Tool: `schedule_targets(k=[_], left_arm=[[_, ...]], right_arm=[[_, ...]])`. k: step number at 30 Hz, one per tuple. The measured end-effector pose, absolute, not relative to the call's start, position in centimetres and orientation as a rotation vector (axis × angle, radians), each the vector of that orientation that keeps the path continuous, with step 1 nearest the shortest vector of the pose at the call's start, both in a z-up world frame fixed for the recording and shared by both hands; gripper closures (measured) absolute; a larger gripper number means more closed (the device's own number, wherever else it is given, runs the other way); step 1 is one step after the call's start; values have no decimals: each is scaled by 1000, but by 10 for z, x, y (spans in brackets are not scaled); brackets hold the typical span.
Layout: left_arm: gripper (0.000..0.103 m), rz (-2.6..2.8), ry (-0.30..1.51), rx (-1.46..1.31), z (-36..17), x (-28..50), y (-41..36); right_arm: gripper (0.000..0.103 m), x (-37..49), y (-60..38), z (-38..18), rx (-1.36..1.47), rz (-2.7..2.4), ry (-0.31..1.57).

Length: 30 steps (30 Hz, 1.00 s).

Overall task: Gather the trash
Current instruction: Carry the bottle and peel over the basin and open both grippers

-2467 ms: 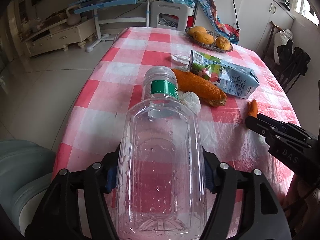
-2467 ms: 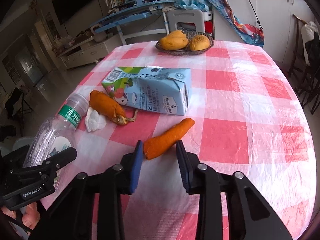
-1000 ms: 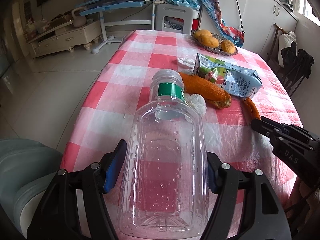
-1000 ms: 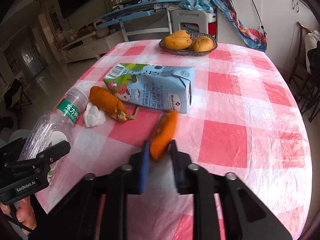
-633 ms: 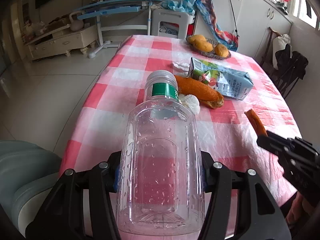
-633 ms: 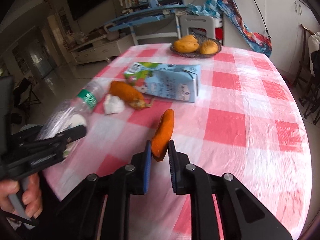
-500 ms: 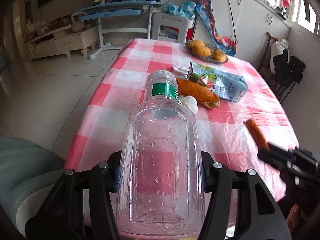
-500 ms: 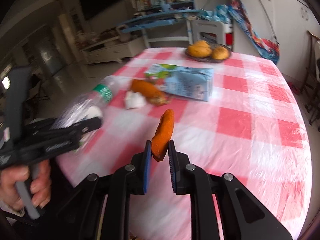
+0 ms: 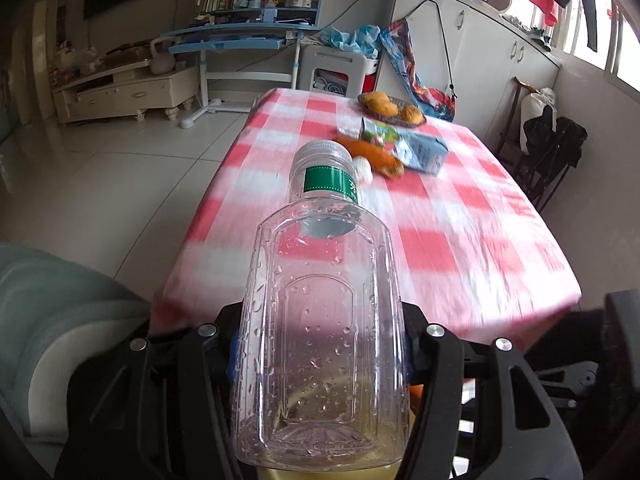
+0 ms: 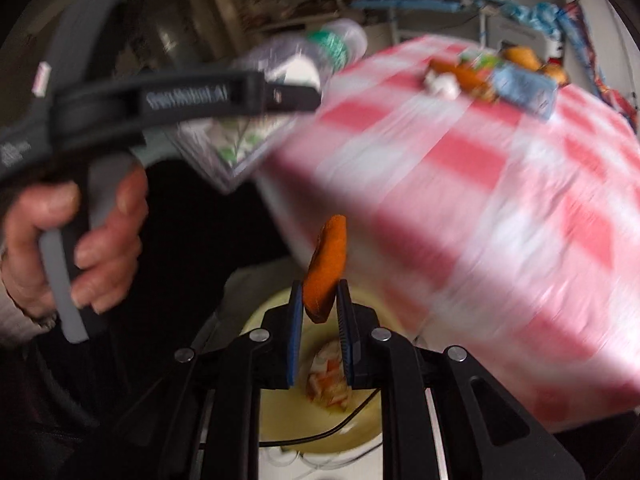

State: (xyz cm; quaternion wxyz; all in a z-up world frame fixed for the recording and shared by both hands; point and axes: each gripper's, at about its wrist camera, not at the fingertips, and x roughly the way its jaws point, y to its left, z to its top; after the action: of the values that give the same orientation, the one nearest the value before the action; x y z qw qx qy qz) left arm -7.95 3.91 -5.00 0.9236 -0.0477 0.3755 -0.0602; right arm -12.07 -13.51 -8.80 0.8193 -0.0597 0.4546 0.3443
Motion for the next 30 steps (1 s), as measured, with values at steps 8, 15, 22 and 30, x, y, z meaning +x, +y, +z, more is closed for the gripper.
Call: schedule_targets(k=[8,15,22,30], left_arm=[[49,-170,836,-61,-64,-144,39],[49,-254,993,37,-86,-165,24],[37,-182,961,13,-79,-163,30],[37,-178,918,19,-74,-151,31]], right_arm=[[55,-140,-141,-94,-172,650,981],[45,-147,-163,-82,-113,534,921],[37,-151,-165,-79,-123,498,881],[35,-158,-162,-79,-146,496,874]])
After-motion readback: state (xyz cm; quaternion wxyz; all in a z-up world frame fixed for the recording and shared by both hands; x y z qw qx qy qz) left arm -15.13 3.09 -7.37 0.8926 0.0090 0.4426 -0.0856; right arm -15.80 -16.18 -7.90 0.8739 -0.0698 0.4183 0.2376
